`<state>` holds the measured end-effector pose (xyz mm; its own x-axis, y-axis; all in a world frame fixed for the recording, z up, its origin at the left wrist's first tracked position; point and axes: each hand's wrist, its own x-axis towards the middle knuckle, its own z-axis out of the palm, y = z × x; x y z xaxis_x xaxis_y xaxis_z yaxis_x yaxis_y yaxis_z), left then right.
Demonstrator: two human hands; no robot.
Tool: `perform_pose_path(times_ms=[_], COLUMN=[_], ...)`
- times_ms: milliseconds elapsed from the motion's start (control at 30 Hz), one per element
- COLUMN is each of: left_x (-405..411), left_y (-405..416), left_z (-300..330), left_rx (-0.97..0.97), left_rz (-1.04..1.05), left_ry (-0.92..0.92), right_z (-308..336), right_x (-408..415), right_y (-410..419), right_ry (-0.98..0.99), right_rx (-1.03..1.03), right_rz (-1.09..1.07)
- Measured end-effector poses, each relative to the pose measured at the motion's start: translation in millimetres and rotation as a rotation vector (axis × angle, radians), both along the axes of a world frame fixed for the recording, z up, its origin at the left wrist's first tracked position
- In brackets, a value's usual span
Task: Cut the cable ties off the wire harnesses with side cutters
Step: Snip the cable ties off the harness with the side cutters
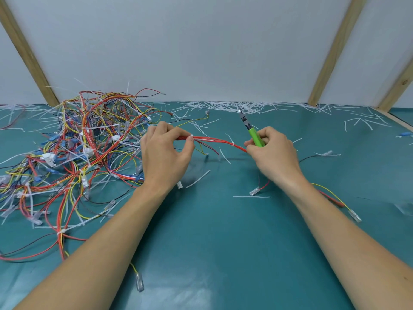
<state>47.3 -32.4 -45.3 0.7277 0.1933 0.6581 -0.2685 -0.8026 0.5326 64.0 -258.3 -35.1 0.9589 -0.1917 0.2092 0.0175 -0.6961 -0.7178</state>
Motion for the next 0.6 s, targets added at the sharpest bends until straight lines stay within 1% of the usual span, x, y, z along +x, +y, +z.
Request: perform_pose_path(times_ms=[200, 333, 500, 600], left_x=[-1, -3, -5, -9], left_y=[-2, -2, -3, -8], left_z=[-1, 3, 6, 10], left_rx=[0.147, 0.173, 0.185, 0.21], left_rz=[0.026, -0.003, -0.031, -0.112], left_ry=[0.046, 0.015, 0.03, -0.01], right_z=[-6, -8, -7, -7], right_x=[0, 0, -1, -3], right_y=[2, 3, 4, 6], right_ry=[0.03, 0.024, 0.0, -0.037], right_rx=[-0.064, -0.094, -0.092, -0.068], right_rz=[0.03, 0.048, 0.039, 0.052])
